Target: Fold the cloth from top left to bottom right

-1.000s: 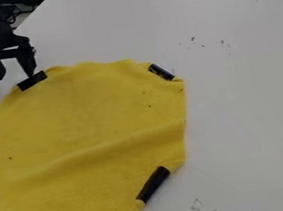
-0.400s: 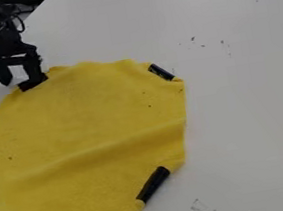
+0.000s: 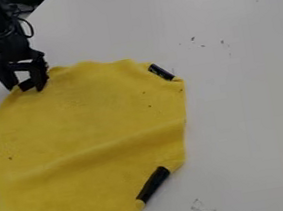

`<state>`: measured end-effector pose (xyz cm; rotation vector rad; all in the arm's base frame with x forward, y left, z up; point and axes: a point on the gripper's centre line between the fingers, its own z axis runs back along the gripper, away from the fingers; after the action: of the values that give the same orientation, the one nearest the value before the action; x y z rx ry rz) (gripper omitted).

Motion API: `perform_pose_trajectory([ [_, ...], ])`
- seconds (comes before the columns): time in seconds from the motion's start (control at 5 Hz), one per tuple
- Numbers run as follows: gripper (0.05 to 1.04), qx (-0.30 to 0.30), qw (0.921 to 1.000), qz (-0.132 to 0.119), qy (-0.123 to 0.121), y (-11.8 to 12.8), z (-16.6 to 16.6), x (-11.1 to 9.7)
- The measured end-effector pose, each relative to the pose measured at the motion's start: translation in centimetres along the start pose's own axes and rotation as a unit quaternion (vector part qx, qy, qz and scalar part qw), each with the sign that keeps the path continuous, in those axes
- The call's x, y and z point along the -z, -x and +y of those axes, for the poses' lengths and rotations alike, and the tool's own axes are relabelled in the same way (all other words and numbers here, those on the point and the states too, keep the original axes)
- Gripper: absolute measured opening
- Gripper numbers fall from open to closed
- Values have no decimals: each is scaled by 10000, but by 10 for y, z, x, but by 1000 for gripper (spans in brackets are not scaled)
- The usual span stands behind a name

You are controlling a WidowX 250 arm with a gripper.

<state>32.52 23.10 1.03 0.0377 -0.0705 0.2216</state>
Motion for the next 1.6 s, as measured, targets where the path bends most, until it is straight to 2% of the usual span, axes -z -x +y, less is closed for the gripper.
perform_pose_trajectory([
  [0.4, 422, -52, 10000, -35, 4, 0, 1, 0],
  [0.6, 243, -136, 9998, -86, 65, 3, -1, 2],
  [0.8, 127, -209, 9996, -168, 43, 9, -4, -1],
  [1.0, 84, -202, 9982, -540, -158, 16, -7, -30],
  [1.2, 83, 5, 9934, -1044, -466, 30, -26, -71],
  [1.4, 83, 75, 9899, -1296, -561, 53, -53, -92],
  [1.6, 83, 18, 9920, -1208, -378, 86, -72, -88],
])
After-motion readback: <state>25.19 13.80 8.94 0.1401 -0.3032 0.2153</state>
